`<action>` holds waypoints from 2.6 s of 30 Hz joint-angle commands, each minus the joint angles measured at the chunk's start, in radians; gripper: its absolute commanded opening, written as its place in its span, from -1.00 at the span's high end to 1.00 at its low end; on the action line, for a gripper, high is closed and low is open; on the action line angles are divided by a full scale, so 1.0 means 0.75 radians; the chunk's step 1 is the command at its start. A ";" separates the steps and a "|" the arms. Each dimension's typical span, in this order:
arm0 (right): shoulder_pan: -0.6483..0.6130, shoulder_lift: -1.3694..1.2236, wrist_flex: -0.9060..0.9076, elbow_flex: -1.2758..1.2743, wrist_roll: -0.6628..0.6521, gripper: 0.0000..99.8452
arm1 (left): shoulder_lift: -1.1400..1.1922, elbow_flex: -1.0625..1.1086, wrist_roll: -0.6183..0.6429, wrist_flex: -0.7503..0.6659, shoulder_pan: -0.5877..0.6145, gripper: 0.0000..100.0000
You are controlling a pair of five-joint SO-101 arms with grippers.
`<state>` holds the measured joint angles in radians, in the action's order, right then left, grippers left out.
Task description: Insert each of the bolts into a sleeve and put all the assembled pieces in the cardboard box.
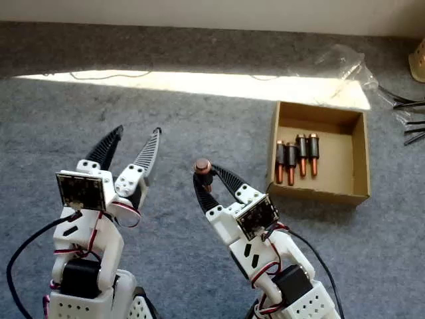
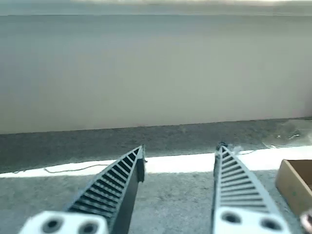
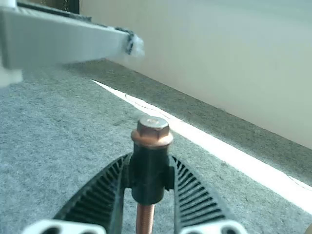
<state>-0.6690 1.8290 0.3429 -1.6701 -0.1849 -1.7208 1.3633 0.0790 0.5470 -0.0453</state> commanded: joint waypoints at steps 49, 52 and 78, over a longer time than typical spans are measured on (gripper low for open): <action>0.766 0.009 0.394 0.433 -0.018 0.99 | -0.134 0.285 -0.174 0.730 0.079 0.99; 0.864 -0.024 0.431 0.539 -0.035 0.99 | -0.132 0.375 -0.174 0.732 0.079 0.99; 1.055 -1.742 0.453 1.337 -0.131 0.99 | -0.128 0.443 -0.174 1.041 0.242 0.99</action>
<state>0.1135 0.6214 0.6851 -0.7848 -0.2739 -1.8098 1.6732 -0.0483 1.3111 0.1250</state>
